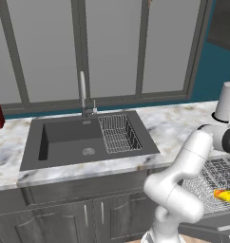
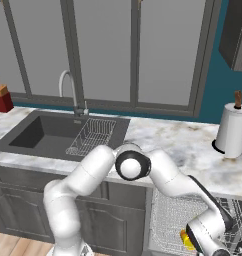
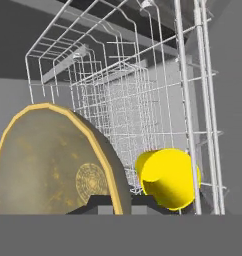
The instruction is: Pick up the cup and bowl from the counter, place them in the dishwasher, and close the dishwasher door.
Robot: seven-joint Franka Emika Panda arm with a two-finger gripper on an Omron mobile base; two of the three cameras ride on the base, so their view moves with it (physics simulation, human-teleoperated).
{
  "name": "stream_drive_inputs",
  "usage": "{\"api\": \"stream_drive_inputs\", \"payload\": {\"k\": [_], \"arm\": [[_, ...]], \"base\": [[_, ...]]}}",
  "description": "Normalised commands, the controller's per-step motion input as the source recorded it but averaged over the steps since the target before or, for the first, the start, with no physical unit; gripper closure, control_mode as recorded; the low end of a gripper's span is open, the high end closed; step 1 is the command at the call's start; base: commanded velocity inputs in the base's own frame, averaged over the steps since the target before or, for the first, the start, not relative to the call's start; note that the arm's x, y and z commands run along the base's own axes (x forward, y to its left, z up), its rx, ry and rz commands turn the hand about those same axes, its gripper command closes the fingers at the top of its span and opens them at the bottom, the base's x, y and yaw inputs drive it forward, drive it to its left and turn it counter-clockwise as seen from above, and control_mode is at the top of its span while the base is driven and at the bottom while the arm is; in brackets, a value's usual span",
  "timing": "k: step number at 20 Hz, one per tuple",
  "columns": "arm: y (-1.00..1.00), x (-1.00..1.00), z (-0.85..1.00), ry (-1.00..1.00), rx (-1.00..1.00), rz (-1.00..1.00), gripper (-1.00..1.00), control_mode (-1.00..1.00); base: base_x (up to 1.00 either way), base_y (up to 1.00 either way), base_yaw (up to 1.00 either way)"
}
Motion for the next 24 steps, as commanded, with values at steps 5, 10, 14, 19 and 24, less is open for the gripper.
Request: {"api": "stream_drive_inputs", "payload": {"k": [5,10,14,19,24], "arm": [[-0.18,0.02,-0.28,0.11,0.02,0.00,1.00,-1.00],[-0.21,0.12,-0.10,0.12,0.00,0.00,1.00,-1.00],[-0.14,0.22,-0.01,0.10,0.00,0.00,1.00,-1.00],[-0.13,0.36,-0.40,0.04,0.00,0.01,1.00,-1.00],[-0.01,0.20,-0.82,0.00,-0.04,0.05,1.00,-1.00]], "base": [[0.00,0.00,0.00],[0.00,0.00,0.00],[0.00,0.00,0.00],[0.00,0.00,0.00],[0.00,0.00,0.00]]}}
